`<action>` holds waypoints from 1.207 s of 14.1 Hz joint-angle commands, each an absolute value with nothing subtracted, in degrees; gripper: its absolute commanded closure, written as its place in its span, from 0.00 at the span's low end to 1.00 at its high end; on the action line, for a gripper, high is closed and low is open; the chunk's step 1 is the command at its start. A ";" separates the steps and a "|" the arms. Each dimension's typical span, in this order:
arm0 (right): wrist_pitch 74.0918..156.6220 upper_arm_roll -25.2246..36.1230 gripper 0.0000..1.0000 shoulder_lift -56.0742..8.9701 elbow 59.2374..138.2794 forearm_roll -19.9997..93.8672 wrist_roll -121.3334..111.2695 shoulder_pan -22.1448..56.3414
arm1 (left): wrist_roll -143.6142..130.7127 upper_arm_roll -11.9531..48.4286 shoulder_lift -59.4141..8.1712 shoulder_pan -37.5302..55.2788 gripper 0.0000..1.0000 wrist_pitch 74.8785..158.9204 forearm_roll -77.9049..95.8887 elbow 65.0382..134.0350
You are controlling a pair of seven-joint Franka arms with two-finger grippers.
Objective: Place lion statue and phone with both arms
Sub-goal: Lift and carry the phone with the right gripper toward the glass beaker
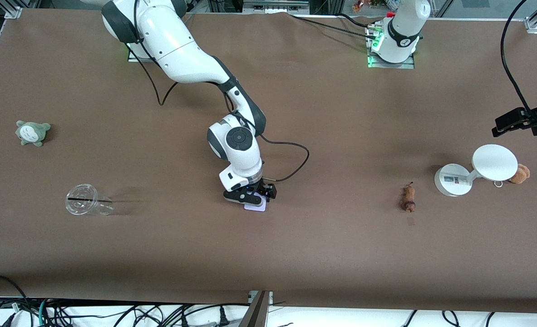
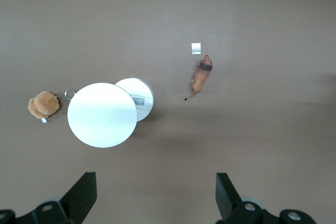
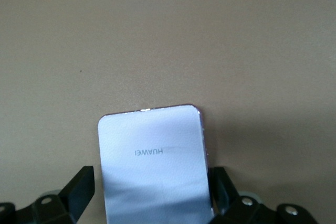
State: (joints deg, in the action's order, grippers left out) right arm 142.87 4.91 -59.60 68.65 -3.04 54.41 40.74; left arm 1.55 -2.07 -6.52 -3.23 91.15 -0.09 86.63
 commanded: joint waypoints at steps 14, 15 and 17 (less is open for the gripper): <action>133.44 4.84 0.58 -55.12 66.62 -4.31 42.57 35.53 | 2.11 -2.72 -6.42 -2.64 0.00 91.05 0.18 85.96; 131.59 4.75 0.58 -54.15 66.71 -3.18 39.41 34.03 | 2.20 -2.72 -6.42 -2.64 0.00 91.05 0.09 85.96; 127.72 4.92 0.58 -52.13 67.06 1.38 31.16 31.04 | 2.11 -2.72 -6.42 -2.64 0.00 91.05 0.09 85.96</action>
State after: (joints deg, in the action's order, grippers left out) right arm 131.70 6.06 -55.31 65.98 -2.17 38.72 34.27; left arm 1.55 -2.08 -6.52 -3.22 91.15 -0.09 86.63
